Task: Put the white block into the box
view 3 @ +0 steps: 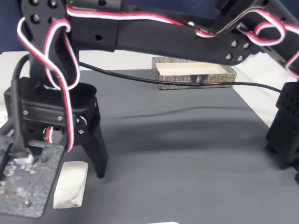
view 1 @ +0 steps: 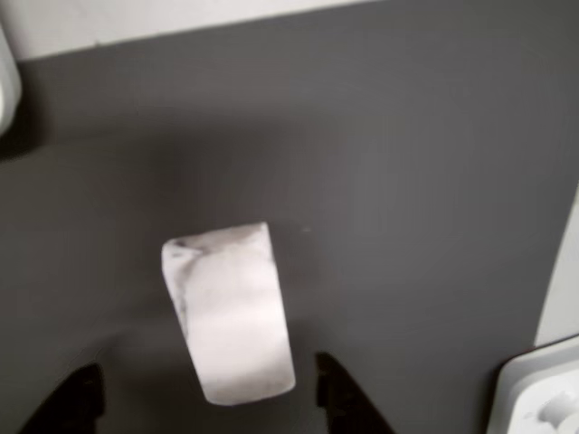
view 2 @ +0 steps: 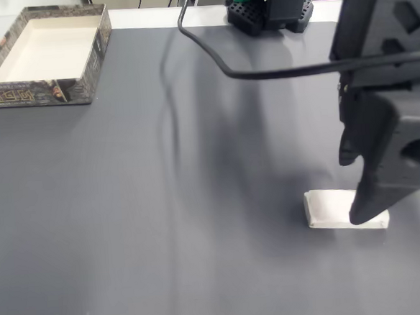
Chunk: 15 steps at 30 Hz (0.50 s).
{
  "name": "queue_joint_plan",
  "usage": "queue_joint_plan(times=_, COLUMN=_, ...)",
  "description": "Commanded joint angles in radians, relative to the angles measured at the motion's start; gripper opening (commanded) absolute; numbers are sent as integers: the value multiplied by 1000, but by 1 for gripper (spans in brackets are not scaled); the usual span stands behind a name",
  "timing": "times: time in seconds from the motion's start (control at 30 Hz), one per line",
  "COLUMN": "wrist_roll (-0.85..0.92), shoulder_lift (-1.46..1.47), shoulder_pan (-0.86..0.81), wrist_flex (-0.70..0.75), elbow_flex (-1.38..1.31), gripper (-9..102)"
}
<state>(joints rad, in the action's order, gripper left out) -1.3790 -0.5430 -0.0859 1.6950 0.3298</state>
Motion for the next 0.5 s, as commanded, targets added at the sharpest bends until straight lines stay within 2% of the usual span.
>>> queue_joint_plan(times=0.0, wrist_roll=-6, shoulder_lift=-34, shoulder_pan=-6, wrist_flex=3, elbow_flex=-69, gripper=36)
queue_joint_plan(times=0.47, wrist_roll=-23, shoulder_lift=-18, shoulder_pan=-15, wrist_flex=8, elbow_flex=-83, gripper=38)
